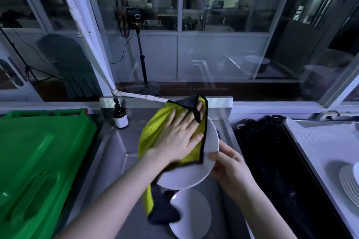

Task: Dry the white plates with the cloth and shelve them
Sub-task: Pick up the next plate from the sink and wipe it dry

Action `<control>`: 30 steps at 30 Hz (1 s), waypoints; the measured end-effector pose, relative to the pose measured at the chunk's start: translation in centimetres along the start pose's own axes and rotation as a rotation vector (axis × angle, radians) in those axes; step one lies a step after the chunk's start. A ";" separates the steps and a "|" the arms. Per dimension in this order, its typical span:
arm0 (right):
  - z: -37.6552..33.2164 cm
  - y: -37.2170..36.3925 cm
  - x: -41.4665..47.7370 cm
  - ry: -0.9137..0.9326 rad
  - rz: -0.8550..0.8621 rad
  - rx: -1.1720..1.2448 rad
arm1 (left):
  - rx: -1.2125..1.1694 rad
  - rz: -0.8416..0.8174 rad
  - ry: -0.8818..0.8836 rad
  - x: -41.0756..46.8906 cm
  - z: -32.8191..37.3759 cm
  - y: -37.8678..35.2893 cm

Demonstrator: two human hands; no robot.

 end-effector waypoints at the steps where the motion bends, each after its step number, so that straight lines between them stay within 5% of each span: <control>1: -0.3 0.1 -0.2 -0.001 -0.021 -0.032 | -0.011 0.048 0.016 0.4 -0.8 0.4; 4: -2.0 0.2 -0.5 0.007 -0.082 -0.142 | -0.173 0.108 0.143 0.7 -3.8 0.9; 7: -4.2 0.1 -0.4 0.020 -0.121 -0.295 | -0.587 -0.037 0.383 0.1 -6.3 1.2; 10: -6.4 -0.5 0.1 0.016 -0.170 -0.516 | -0.863 -0.103 0.381 -0.9 -7.5 1.1; 18: -7.1 -4.5 2.9 0.063 -0.280 -1.068 | -0.879 -0.140 0.216 -1.7 -5.5 1.8; 23: -9.5 -3.7 3.3 0.103 -0.200 -1.017 | -1.260 0.134 0.473 -5.4 -5.1 -0.5; 26: -9.8 -3.1 3.0 0.099 -0.157 -0.884 | -1.282 0.153 0.595 -6.5 -4.9 -1.5; 30: -8.8 -4.3 3.1 0.106 -0.205 -1.045 | -1.170 0.088 0.471 -5.3 -5.6 0.3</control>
Point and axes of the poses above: each hand's wrist, its own x-axis towards the middle knuckle, its own y-axis out of the back of the hand, z = x × y, the point moved 1 cm from there along x, towards the middle knuckle, and after that the axes turned 6 degrees about x, right-handed, at the moved point
